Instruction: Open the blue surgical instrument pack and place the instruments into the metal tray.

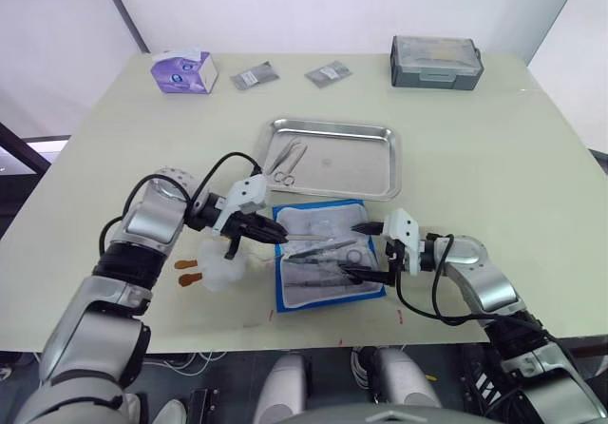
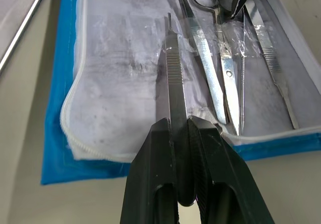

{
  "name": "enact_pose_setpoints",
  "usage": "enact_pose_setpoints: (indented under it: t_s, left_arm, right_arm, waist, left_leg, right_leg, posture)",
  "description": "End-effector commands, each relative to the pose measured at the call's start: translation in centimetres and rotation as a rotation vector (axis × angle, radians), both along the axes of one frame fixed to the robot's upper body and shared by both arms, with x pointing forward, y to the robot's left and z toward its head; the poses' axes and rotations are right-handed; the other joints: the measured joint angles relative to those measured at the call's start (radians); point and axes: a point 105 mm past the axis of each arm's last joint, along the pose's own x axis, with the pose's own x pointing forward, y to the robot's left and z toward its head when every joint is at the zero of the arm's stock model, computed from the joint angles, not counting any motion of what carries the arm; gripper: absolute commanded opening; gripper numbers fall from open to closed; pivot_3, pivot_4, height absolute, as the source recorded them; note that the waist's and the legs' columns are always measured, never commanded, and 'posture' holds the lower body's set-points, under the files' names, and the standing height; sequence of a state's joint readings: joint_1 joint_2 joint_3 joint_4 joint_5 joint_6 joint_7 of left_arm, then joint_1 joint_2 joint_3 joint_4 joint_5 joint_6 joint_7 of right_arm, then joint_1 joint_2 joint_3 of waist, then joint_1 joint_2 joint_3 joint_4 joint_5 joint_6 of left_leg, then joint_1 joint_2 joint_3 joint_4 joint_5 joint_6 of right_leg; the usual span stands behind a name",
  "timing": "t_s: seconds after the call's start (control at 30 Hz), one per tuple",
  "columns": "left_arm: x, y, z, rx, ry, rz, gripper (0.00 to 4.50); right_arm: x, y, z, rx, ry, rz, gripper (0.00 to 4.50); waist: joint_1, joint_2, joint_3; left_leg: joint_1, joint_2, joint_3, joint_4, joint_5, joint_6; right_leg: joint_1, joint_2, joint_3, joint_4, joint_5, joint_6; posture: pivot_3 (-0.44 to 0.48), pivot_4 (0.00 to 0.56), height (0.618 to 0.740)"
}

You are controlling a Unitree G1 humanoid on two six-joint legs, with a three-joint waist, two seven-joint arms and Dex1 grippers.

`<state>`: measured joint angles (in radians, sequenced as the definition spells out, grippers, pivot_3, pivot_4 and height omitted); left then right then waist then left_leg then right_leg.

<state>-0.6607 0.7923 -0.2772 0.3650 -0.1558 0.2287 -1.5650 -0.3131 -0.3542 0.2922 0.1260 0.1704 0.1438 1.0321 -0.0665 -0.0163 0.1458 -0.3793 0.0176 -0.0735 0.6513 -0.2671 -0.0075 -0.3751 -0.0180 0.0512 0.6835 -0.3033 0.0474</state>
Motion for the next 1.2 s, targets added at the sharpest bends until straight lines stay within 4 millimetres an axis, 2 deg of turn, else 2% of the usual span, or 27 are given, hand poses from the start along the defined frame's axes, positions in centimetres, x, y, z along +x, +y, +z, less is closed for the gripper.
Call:
enact_pose_setpoints:
  t_s: [0.03,0.47,0.6,0.7,0.83,1.0,1.07,1.2]
  left_arm:
    - [-0.4,0.3,2.0,-0.018,-0.011,-0.035,0.03]
    - [-2.1,3.9,2.9,0.073,0.04,0.013,0.03]
    - [-3.2,4.9,4.0,0.053,0.065,0.018,0.03]
    - [-3.4,4.8,5.3,-0.02,0.075,0.036,0.03]
    - [-0.5,3.1,7.4,-0.176,-0.002,0.153,0.03]
    - [3.8,-0.6,9.4,-0.367,-0.169,0.335,0.03]
    - [4.7,-1.3,9.6,-0.395,-0.19,0.392,0.03]
    - [7.6,-3.3,8.5,-0.374,-0.261,0.606,0.03]
  right_arm:
    - [-1.1,-1.0,-4.2,-0.108,0.167,-0.038,4.5]
    - [-1.3,-0.7,-4.2,-0.1,0.171,-0.032,4.5]
    - [-1.3,-0.7,-4.2,-0.097,0.172,-0.031,4.5]
    - [-1.3,-0.7,-4.2,-0.096,0.172,-0.031,4.5]
    - [-1.3,-0.5,-4.1,-0.092,0.172,-0.029,4.5]
    - [-1.3,-0.4,-4.2,-0.091,0.175,-0.03,4.5]
    - [-1.4,-0.4,-4.2,-0.091,0.175,-0.03,4.5]
    - [-1.5,-0.2,-4.1,-0.087,0.178,-0.029,4.5]
  waist:
    - [0.0,0.0,0.0]
    - [-0.001,0.0,0.001]
    - [-0.001,0.0,0.001]
    - [0.001,-0.001,0.002]
    - [0.009,-0.001,0.002]
    - [0.011,-0.002,0.002]
    - [0.008,-0.002,0.001]
    - [0.009,-0.002,0.001]
  left_leg:
    - [0.0,0.0,0.0,0.0,0.0,0.0]
    - [0.0,0.0,0.0,0.0,0.0,0.0]
    - [0.0,0.0,0.001,0.0,0.0,0.0]
    - [0.0,0.001,0.0,0.0,0.0,0.0]
    - [0.0,0.0,0.001,0.0,0.0,0.0]
    - [-0.001,0.0,0.001,0.001,0.0,0.0]
    - [-0.001,0.0,0.0,0.001,0.0,0.0]
    - [-0.001,0.0,0.0,0.001,0.0,0.0]
  right_leg:
    - [0.0,0.0,0.0,0.0,0.0,0.0]
    - [-0.001,0.0,0.0,0.001,0.0,0.0]
    - [-0.001,0.0,0.001,0.001,0.0,0.0]
    - [-0.001,0.0,0.0,0.001,0.0,0.0]
    - [-0.001,0.0,0.0,0.001,0.0,0.0]
    - [-0.001,0.0,0.0,0.001,0.0,0.0]
    - [-0.001,0.0,0.0,0.001,0.0,0.0]
    - [-0.001,-0.001,0.0,0.002,0.0,0.0]
  posture:
    - [0.0,0.15,0.738]
    - [0.0,0.15,0.738]
    - [0.0,0.15,0.738]
    - [0.0,0.15,0.738]
    - [0.0,0.15,0.738]
    - [0.0,0.15,0.738]
    - [0.0,0.15,0.738]
    - [0.0,0.15,0.738]
